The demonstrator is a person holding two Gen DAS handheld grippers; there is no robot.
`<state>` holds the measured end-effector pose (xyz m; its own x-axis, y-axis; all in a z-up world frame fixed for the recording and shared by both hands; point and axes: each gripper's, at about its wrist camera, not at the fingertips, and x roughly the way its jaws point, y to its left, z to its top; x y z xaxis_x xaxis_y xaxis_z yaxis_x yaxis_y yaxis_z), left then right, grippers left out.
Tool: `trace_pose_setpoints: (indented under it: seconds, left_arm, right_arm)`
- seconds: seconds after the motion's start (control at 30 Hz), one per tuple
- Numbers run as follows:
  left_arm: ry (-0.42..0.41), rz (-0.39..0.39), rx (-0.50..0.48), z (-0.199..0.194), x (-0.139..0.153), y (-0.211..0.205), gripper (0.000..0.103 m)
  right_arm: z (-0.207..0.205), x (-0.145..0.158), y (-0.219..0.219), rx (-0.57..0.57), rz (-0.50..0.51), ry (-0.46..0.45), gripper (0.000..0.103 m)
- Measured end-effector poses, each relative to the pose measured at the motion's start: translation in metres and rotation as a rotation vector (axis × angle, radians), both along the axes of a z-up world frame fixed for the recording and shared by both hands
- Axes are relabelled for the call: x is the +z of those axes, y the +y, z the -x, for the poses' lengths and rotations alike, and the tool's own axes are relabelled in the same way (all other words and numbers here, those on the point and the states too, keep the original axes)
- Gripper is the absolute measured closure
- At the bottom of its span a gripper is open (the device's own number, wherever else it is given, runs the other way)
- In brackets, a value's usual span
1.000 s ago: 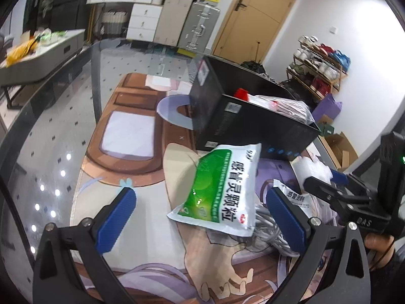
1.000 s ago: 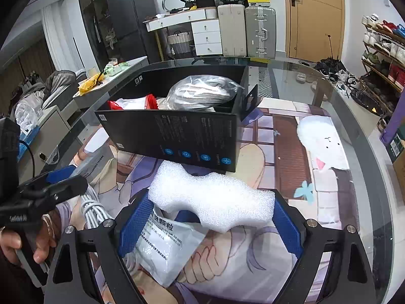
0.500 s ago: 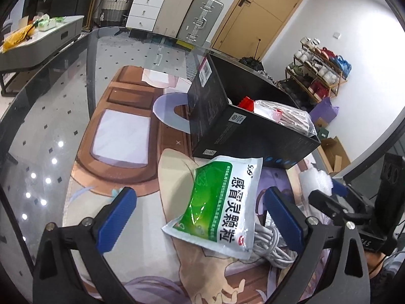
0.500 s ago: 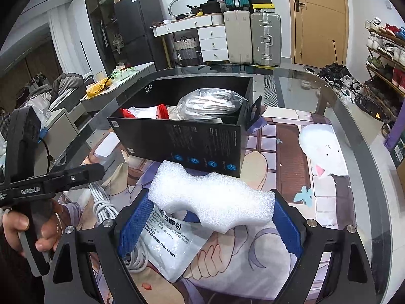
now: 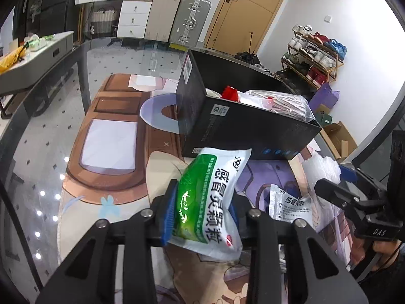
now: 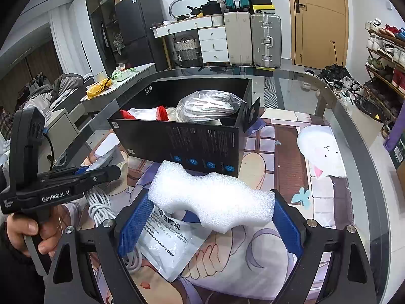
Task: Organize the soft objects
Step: 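Carry the green packet and white foam over the black box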
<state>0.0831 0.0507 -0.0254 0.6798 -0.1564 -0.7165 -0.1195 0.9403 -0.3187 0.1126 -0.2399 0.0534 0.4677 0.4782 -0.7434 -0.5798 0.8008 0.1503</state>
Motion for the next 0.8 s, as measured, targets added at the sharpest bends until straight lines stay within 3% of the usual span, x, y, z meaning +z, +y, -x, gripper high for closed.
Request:
trace_pose_setpoints:
  seconds: [0.27, 0.8]
  left_arm:
    - [-0.034, -0.029, 0.021, 0.01, 0.008, 0.0, 0.085]
    - [-0.128, -0.039, 0.019, 0.024, 0.039, -0.003, 0.086]
  right_arm:
    - [0.003, 0.004, -0.001, 0.004, -0.007, -0.013, 0.012]
    - [0.01, 0.019, -0.003, 0.018, -0.028, -0.055, 0.012]
